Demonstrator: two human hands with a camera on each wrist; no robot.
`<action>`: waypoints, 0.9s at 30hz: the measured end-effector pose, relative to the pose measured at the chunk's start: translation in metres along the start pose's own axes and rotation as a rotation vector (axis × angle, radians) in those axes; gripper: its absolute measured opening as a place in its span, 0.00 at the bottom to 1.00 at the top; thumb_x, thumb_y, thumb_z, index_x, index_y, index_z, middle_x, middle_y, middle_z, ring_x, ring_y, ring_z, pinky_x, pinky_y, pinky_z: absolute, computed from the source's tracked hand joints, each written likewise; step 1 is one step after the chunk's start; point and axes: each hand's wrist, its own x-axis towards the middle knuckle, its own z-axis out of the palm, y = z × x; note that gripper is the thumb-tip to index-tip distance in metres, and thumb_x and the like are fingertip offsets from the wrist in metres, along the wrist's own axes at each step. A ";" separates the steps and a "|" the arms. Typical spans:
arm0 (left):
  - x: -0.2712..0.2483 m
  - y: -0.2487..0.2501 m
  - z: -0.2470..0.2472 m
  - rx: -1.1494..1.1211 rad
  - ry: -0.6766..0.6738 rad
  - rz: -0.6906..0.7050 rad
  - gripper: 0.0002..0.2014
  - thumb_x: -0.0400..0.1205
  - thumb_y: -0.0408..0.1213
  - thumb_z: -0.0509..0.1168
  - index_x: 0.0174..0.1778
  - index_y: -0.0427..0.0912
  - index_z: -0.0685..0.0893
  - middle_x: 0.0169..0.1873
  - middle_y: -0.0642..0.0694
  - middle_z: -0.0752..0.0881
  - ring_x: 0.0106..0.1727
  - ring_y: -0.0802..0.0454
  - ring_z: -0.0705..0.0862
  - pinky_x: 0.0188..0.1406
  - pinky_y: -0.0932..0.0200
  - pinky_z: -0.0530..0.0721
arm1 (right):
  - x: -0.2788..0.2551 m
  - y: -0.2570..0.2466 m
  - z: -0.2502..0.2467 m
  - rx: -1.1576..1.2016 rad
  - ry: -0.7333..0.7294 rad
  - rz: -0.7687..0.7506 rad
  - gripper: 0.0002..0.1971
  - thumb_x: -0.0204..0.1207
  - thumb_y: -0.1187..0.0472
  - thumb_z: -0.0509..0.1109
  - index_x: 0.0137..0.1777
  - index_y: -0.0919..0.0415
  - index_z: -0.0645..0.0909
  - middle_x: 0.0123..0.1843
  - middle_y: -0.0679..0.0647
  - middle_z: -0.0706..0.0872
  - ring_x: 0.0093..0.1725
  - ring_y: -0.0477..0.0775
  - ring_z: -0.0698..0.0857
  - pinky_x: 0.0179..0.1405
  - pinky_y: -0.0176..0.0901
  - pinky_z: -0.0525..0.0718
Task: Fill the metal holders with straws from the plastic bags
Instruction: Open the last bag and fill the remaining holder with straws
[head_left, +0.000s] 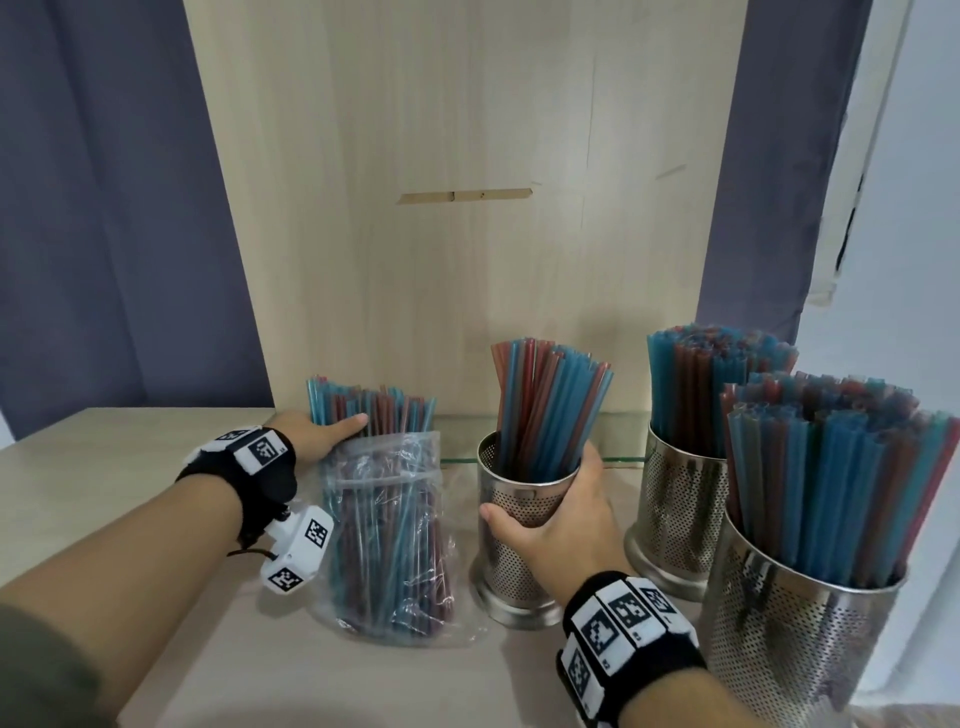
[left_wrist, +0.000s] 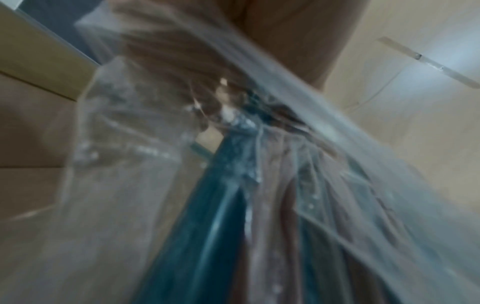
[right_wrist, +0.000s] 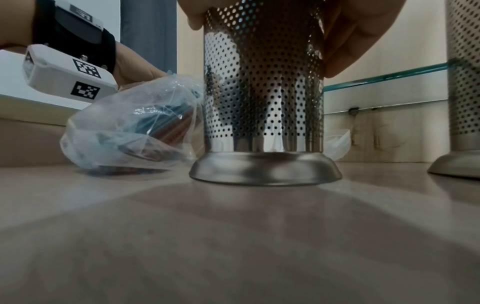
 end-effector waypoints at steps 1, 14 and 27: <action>0.000 0.000 -0.001 -0.024 0.008 0.001 0.32 0.72 0.69 0.67 0.27 0.38 0.76 0.27 0.41 0.79 0.30 0.45 0.78 0.28 0.57 0.72 | 0.000 0.000 0.000 -0.001 0.001 -0.001 0.55 0.52 0.38 0.86 0.77 0.42 0.58 0.70 0.39 0.78 0.70 0.43 0.77 0.74 0.46 0.78; 0.003 0.020 -0.019 -0.253 0.086 0.113 0.22 0.82 0.51 0.68 0.50 0.30 0.85 0.46 0.32 0.87 0.45 0.38 0.83 0.45 0.53 0.78 | 0.000 0.002 0.002 -0.027 0.028 -0.002 0.56 0.50 0.35 0.85 0.77 0.43 0.59 0.69 0.39 0.79 0.69 0.44 0.79 0.73 0.47 0.79; 0.004 0.030 -0.033 -0.579 0.127 0.177 0.17 0.88 0.41 0.60 0.38 0.40 0.87 0.44 0.39 0.91 0.48 0.45 0.89 0.62 0.48 0.84 | -0.001 -0.001 -0.001 -0.026 0.018 -0.026 0.52 0.52 0.38 0.86 0.72 0.37 0.58 0.64 0.34 0.77 0.65 0.40 0.78 0.71 0.42 0.79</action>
